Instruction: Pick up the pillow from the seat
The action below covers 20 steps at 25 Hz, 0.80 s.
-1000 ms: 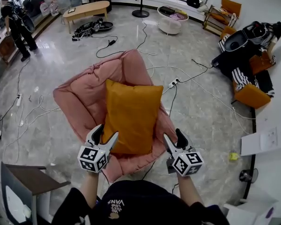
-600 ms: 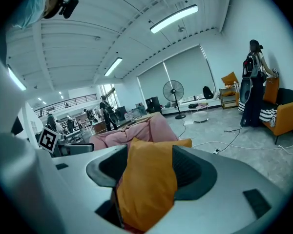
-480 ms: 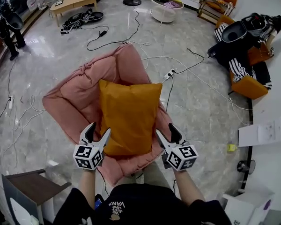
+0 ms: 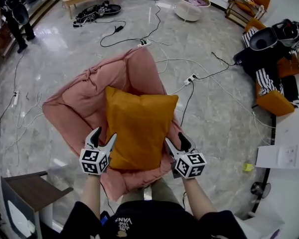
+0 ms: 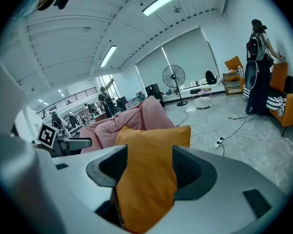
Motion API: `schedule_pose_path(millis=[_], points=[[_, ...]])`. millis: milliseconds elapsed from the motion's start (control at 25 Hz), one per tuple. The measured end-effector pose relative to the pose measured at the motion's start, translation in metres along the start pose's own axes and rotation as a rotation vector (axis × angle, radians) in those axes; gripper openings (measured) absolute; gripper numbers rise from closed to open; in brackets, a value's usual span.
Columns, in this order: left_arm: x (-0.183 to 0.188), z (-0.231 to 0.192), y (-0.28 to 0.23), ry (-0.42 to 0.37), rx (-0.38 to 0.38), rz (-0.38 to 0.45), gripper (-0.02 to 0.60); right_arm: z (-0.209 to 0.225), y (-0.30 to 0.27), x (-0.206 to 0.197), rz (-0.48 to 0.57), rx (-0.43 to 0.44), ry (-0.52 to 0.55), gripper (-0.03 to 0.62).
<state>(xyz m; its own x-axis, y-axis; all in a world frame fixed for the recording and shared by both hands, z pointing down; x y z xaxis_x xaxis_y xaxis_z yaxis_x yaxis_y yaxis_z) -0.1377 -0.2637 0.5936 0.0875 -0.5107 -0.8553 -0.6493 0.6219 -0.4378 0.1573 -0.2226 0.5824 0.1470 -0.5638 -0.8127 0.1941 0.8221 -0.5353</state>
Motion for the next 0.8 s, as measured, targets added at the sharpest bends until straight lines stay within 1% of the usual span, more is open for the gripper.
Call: schedule_pose_path(millis=[160,480,800], points=[[-0.004,-0.011,-0.028,0.013,0.019,-0.027,0.293,0.025,-0.033,-0.005,-0.04,-0.003,0.001,0.273],[-0.019,-0.037,-0.08,0.109,0.074,-0.051,0.293,0.053,-0.101,-0.016,-0.103,0.03,-0.021,0.279],[-0.038,-0.068,-0.105,0.202,0.103,-0.063,0.333,0.07,-0.151,-0.026,-0.15,0.06,-0.058,0.312]])
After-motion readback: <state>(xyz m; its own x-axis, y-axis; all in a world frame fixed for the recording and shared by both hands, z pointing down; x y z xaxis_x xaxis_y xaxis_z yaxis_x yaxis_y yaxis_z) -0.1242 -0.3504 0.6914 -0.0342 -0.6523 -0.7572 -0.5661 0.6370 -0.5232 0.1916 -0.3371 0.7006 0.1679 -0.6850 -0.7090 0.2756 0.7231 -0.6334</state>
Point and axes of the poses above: the fingertips, and each gripper's own axes: y backward along the fingers, z to its right, x out of its top, the point moved 3 cm from there along y, backward along the fingers, and after that the axes turned 12 degrees about -x, right-handed, at the moved point
